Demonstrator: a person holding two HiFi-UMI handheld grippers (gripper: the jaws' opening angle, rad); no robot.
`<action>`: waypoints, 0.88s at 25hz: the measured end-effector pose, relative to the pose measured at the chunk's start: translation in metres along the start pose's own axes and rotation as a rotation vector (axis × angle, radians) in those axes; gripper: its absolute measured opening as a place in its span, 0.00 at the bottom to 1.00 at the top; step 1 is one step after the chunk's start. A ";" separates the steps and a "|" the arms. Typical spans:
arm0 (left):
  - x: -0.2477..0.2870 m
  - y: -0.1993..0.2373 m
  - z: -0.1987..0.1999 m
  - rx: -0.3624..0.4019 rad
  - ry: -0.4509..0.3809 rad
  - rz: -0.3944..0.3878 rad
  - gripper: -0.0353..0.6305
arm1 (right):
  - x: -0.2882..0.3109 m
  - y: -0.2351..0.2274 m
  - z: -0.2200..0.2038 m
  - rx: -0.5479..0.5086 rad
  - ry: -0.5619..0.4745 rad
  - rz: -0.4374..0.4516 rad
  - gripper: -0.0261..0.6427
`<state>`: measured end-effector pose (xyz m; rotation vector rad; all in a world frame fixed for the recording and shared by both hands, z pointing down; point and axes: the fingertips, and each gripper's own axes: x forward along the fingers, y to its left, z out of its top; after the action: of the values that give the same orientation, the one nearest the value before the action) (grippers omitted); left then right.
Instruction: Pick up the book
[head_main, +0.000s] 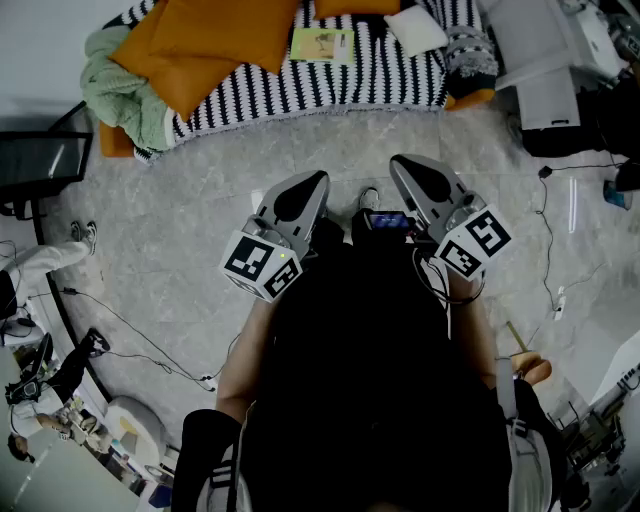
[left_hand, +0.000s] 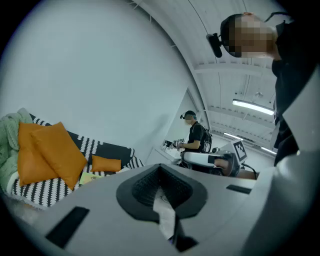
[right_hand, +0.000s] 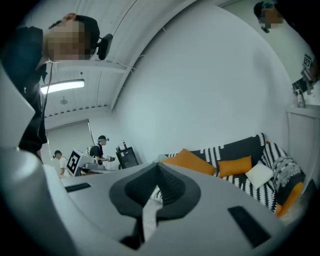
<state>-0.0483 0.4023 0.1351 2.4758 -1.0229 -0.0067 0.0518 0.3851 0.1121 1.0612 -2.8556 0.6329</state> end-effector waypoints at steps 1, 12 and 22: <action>0.001 -0.003 0.000 -0.001 -0.001 -0.003 0.07 | -0.003 -0.002 0.000 0.010 -0.002 -0.007 0.06; 0.023 -0.021 -0.002 0.000 0.009 -0.027 0.07 | -0.025 -0.016 0.004 0.053 -0.033 -0.004 0.06; 0.052 -0.030 -0.013 -0.004 0.042 0.003 0.07 | -0.044 -0.048 0.003 0.059 -0.032 -0.004 0.06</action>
<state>0.0116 0.3912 0.1429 2.4602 -1.0085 0.0441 0.1162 0.3784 0.1195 1.0953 -2.8777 0.7111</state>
